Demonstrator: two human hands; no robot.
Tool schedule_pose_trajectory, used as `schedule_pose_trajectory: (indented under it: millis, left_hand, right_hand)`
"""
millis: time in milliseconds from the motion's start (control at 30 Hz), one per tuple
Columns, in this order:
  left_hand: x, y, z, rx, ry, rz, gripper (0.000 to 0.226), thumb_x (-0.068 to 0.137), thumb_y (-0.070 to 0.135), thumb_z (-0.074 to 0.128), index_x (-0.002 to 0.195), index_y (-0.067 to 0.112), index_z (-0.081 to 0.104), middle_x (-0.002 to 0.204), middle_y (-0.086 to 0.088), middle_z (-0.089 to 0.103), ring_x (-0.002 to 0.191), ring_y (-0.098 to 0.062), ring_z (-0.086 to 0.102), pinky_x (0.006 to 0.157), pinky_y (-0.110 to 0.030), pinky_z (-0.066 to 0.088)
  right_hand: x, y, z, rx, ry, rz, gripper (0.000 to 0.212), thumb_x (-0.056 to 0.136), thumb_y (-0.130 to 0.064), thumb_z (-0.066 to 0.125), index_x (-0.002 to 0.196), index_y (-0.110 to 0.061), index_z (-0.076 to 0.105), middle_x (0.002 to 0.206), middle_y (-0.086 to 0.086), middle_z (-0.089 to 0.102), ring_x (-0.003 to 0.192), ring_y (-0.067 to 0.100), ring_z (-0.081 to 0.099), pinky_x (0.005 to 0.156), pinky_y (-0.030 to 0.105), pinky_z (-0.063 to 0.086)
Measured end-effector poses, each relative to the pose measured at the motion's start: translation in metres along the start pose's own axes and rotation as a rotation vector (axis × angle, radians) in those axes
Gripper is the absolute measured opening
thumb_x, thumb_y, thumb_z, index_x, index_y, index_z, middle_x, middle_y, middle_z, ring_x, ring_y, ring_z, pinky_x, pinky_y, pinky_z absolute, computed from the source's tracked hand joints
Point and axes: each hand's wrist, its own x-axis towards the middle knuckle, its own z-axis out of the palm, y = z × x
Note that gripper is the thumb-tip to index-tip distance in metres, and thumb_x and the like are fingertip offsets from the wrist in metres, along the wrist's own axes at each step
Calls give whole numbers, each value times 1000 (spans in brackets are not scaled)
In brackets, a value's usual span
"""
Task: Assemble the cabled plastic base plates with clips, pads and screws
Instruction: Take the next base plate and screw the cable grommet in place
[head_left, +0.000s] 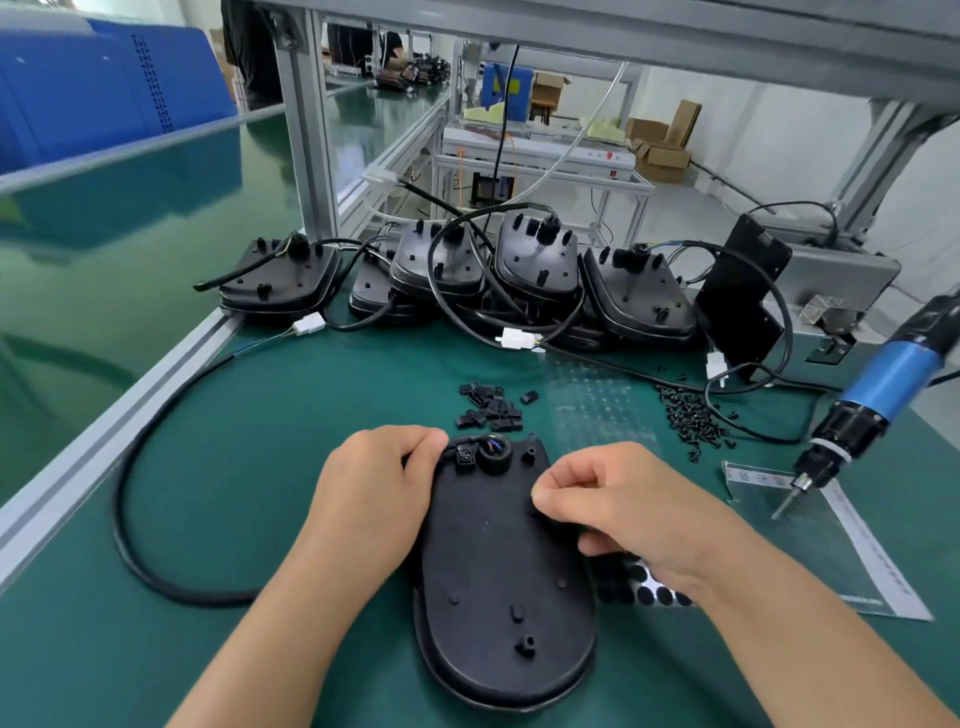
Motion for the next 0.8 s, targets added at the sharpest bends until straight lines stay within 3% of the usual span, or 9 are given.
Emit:
schedule_pose_trajectory:
  millis: [233, 467, 600, 800]
  left_hand:
    - [-1, 5, -2, 7, -13, 33, 22, 97, 34, 45, 76, 29, 42, 77, 9, 46, 73, -12, 37, 80, -35, 47]
    - [-1, 5, -2, -6, 3, 36, 23, 98, 33, 45, 75, 29, 44, 72, -2, 51, 74, -14, 40, 78, -35, 46]
    - [-2, 5, -2, 9, 6, 49, 23, 98, 33, 45, 76, 28, 44, 76, 8, 49, 74, -13, 39, 77, -34, 46]
    - [-2, 5, 0, 6, 10, 53, 22, 98, 33, 44, 77, 28, 44, 77, 8, 48, 74, -13, 38, 76, -34, 46]
  right_hand:
    - [-2, -3, -1, 6, -1, 18, 9, 82, -14, 70, 73, -15, 73, 70, -11, 66, 67, 0, 59, 56, 14, 48]
    - [-3, -3, 2, -33, 40, -12, 14, 80, -13, 69, 68, -19, 72, 70, -9, 67, 65, 4, 60, 58, 17, 49]
    - [-4, 1, 5, -84, 74, -41, 17, 82, -16, 68, 67, -23, 72, 60, -12, 63, 57, 3, 59, 63, 24, 52]
    - [-8, 3, 10, -99, 156, -93, 17, 82, -15, 66, 66, -20, 70, 55, -9, 58, 51, 5, 50, 55, 20, 46]
